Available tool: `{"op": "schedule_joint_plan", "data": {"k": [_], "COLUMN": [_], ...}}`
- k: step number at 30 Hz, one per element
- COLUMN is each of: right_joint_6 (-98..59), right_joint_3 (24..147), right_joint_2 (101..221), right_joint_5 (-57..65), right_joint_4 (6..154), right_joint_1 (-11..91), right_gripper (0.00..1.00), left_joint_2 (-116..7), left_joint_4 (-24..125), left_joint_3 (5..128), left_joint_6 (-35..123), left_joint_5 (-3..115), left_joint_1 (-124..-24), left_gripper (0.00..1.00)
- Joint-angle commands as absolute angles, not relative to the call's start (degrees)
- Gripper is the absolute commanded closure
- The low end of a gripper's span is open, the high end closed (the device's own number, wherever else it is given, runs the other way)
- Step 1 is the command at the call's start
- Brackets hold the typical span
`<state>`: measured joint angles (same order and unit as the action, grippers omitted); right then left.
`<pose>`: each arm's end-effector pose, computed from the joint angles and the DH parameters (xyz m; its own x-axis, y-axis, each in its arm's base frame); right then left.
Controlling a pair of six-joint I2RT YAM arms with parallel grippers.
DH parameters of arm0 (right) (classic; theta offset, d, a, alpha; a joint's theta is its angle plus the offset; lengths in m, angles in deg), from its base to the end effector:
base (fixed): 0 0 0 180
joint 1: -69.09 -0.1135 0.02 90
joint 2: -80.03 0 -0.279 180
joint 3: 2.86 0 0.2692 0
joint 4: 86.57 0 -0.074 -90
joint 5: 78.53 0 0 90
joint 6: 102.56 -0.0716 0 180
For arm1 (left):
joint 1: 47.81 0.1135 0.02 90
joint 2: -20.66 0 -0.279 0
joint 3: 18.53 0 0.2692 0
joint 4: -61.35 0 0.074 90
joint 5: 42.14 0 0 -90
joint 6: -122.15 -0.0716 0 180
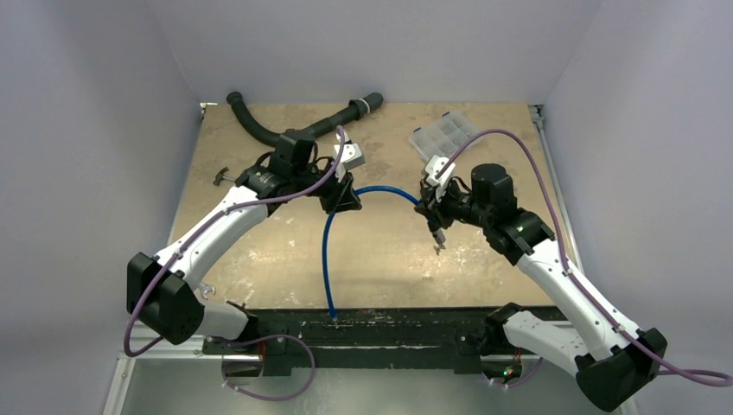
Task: Lock with the key
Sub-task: Pick up the lock from the center of the board.
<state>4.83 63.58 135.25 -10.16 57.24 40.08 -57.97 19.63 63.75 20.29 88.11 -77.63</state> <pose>0.2079 0.1454 0.3357 -0.1302 -0.3899 -0.9116 -0.8194 0.5600 -0.1224 0.2676 -0.2067 0.3248 -0.3549 0.3842 -0.8523 0.9133 0.3375 -0.2281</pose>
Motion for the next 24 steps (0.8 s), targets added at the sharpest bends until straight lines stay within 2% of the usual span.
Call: {"op": "schedule_joint_plan", "data": {"k": [1, 2, 5, 8, 11, 15, 19, 24], "right_joint_6": [1.5, 1.4, 1.9, 1.2, 4.1, 5.6, 7.3, 5.1], "right_joint_3": [69.2, 69.5, 70.0, 69.3, 68.3, 66.6, 65.7, 69.1], "right_joint_2": [135.2, 135.1, 134.4, 134.2, 134.6, 134.6, 135.9, 139.8], "right_joint_5": [-17.3, -17.6, -19.3, -20.9, -23.9, -26.5, -27.1, -29.0], "right_joint_4": [58.3, 57.6, 55.5, 55.3, 53.4, 53.7, 52.7, 47.9], "right_joint_1": [39.7, 39.7, 39.7, 39.7, 39.7, 39.7, 39.8, 39.8], "right_gripper": [0.41, 0.34, 0.21, 0.15, 0.13, 0.14, 0.18, 0.34], "left_joint_2": [-51.8, -51.0, -50.3, -50.8, -52.3, -55.3, -56.9, -55.8], "left_joint_4": [16.8, 16.7, 17.0, 17.3, 15.2, 11.8, 10.9, 13.3], "left_joint_3": [68.6, 68.6, 68.8, 69.5, 72.4, 76.5, 79.9, 79.1], "left_joint_6": [11.6, 11.0, 11.0, 11.0, 10.8, 9.3, 8.9, 10.2], "left_joint_5": [89.2, 89.6, 91.7, 94.3, 96.3, 97.9, 101.7, 105.6], "left_joint_1": [-77.9, -77.9, -77.9, -77.9, -77.4, -77.0, -77.0, -73.3], "left_gripper": [1.00, 1.00, 1.00, 1.00, 1.00, 1.00, 1.00, 1.00]}}
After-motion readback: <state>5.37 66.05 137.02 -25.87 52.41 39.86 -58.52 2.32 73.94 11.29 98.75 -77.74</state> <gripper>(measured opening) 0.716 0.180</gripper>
